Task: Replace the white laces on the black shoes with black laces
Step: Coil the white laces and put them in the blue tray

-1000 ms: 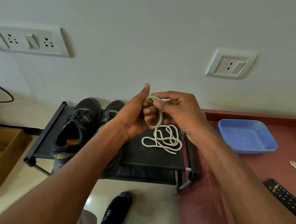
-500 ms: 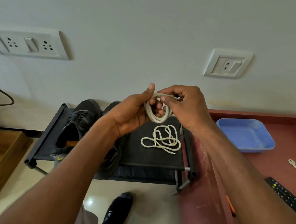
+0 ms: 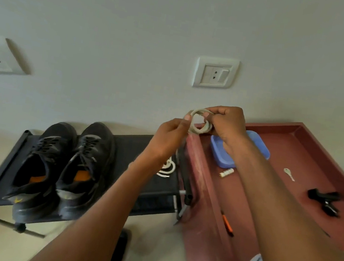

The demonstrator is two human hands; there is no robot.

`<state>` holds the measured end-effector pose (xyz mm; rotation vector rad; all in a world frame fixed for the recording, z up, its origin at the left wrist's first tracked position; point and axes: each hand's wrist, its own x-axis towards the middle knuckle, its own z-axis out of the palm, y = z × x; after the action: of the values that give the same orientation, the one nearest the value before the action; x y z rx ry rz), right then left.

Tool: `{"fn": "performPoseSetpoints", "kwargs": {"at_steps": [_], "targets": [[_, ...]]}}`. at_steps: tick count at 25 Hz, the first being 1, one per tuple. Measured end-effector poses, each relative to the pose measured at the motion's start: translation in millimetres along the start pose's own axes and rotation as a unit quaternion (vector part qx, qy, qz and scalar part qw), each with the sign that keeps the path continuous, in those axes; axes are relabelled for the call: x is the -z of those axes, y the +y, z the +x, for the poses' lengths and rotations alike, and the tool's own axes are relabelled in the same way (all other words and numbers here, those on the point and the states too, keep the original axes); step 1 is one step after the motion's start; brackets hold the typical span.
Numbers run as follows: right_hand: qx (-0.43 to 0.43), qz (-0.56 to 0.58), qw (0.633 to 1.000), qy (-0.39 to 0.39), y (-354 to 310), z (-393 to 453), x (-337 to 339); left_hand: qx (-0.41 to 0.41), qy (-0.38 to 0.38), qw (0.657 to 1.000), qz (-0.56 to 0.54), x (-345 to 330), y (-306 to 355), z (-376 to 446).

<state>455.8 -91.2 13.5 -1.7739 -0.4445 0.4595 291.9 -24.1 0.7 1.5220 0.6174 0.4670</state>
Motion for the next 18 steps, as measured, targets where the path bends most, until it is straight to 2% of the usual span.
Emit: {"fn": "performPoseSetpoints", "kwargs": {"at_steps": [3, 5, 10, 13, 15, 18], "targets": [[-0.083, 0.037, 0.995, 0.046, 31.9, 25.5, 34.5, -0.047, -0.063, 0.995, 0.064, -36.7, -11.5, 7.6], [-0.131, 0.023, 0.988, 0.084, 51.1, 40.2, 52.7, -0.045, -0.104, 0.986, 0.122, -54.5, -21.1, 13.7], [-0.172, -0.055, 0.976, 0.119, 83.2, 62.4, 72.2, -0.028, -0.137, 0.961, 0.239, -69.5, -35.4, 26.6], [-0.15, -0.194, 0.967, 0.067, 90.2, 58.1, 68.3, -0.042, -0.146, 0.934, 0.322, -70.5, -39.9, 28.5], [-0.109, -0.316, 0.942, 0.021, 89.2, 53.7, 61.4, -0.068, -0.15, 0.914, 0.371, -68.5, -39.2, 25.6], [-0.067, -0.399, 0.915, 0.013, 81.6, 47.7, 53.7, -0.096, -0.137, 0.903, 0.397, -63.4, -35.5, 25.2]]}}
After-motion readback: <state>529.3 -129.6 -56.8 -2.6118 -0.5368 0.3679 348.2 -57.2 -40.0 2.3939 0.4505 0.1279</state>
